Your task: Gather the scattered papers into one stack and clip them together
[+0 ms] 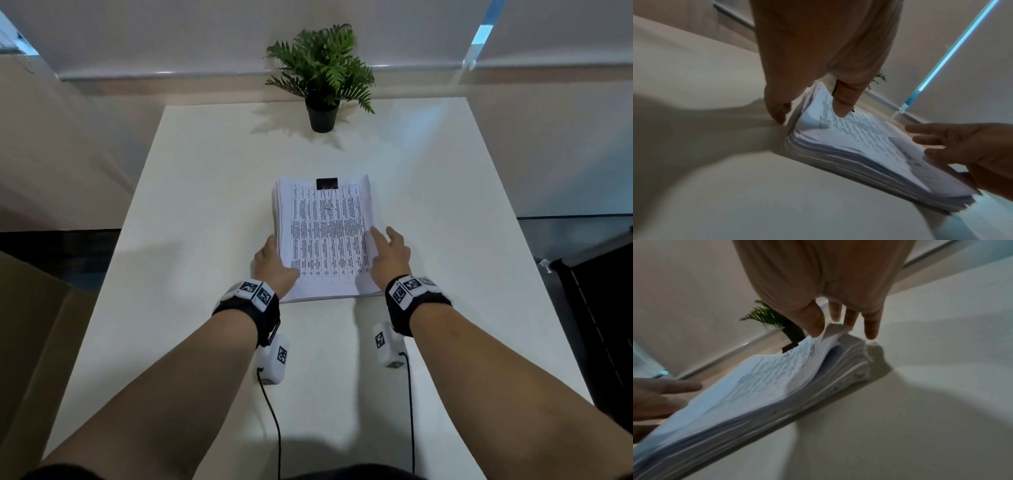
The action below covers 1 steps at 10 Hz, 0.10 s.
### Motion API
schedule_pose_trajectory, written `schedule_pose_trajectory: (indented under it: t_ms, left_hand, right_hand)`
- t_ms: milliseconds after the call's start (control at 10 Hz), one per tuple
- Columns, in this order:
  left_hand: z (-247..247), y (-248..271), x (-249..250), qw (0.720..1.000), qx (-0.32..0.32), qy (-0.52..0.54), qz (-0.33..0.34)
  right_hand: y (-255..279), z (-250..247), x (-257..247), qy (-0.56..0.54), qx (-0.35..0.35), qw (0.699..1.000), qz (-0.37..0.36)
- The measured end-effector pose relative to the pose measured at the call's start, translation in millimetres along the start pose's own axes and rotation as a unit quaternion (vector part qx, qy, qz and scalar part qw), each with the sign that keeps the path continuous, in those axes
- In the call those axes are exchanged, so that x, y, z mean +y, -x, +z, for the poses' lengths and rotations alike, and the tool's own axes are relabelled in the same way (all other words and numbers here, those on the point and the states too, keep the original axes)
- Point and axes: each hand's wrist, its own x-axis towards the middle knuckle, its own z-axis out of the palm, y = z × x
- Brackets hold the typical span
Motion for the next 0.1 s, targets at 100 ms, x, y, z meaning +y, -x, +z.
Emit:
schedule_pose_trajectory:
  t_ms: [100]
  left_hand:
    - [-11.2,28.0,-2.5,1.000,-0.018,-0.015,0.016]
  right_hand:
    - [29.6,-9.4,8.9,0.025,0.020,0.998,-0.056]
